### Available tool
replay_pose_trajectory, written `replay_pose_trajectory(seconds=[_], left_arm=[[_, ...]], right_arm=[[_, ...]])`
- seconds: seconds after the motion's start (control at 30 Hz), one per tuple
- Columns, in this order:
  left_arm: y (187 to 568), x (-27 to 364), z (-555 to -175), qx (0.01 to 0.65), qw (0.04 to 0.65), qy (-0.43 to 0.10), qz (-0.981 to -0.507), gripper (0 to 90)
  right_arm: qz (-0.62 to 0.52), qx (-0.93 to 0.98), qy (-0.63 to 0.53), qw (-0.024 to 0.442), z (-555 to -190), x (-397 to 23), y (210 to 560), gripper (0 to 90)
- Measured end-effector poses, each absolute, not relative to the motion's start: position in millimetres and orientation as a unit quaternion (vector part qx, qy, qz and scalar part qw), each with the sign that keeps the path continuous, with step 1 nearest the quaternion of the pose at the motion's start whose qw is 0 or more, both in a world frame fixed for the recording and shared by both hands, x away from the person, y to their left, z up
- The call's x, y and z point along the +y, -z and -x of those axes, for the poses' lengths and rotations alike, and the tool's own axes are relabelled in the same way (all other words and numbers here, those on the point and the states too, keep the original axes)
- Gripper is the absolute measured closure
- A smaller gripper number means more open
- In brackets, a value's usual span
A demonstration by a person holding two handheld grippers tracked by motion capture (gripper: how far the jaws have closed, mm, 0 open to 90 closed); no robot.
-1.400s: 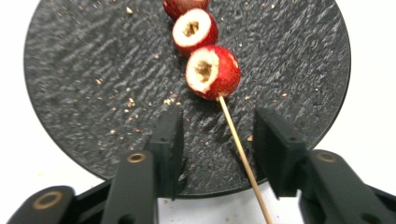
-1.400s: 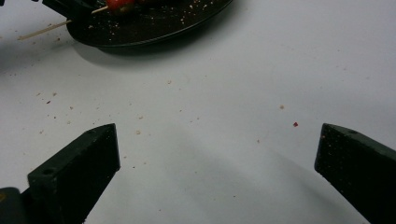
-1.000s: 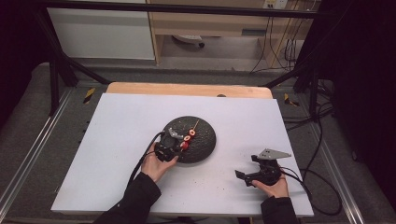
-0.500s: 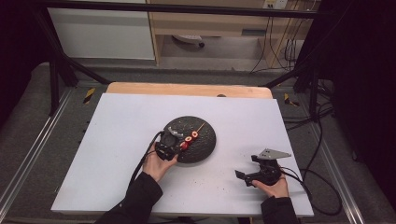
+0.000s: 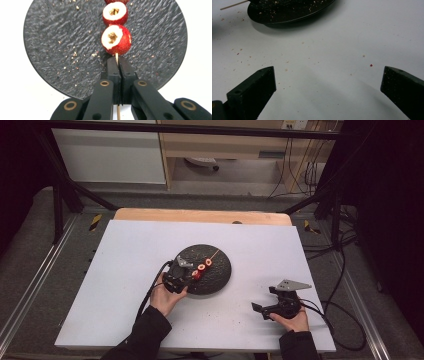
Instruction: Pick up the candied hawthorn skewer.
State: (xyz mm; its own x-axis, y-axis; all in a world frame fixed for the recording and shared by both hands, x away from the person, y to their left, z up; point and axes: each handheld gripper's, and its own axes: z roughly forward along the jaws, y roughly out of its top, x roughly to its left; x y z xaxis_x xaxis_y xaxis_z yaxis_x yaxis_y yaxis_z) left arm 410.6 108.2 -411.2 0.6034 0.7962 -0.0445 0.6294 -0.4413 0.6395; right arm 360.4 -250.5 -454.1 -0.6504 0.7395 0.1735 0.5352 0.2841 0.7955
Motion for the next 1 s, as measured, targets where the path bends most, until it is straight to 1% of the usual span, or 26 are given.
replay_pose_trajectory(seconds=[0.5, 0.63, 1.0], left_arm=[[402, 145, -388, 0.408, 0.405, -0.127, -0.808, 88.3], [400, 154, -380, 0.399, 0.418, -0.136, -0.804, 88.3], [408, 176, -362, 0.386, 0.453, -0.132, -0.793, 88.3]], right_arm=[[-0.406, 0.792, -0.443, 0.109, -359, -249, 455, 1.0], [-0.408, 0.788, -0.447, 0.11, -359, -249, 455, 1.1], [-0.415, 0.782, -0.455, 0.101, -360, -244, 454, 1.4]])
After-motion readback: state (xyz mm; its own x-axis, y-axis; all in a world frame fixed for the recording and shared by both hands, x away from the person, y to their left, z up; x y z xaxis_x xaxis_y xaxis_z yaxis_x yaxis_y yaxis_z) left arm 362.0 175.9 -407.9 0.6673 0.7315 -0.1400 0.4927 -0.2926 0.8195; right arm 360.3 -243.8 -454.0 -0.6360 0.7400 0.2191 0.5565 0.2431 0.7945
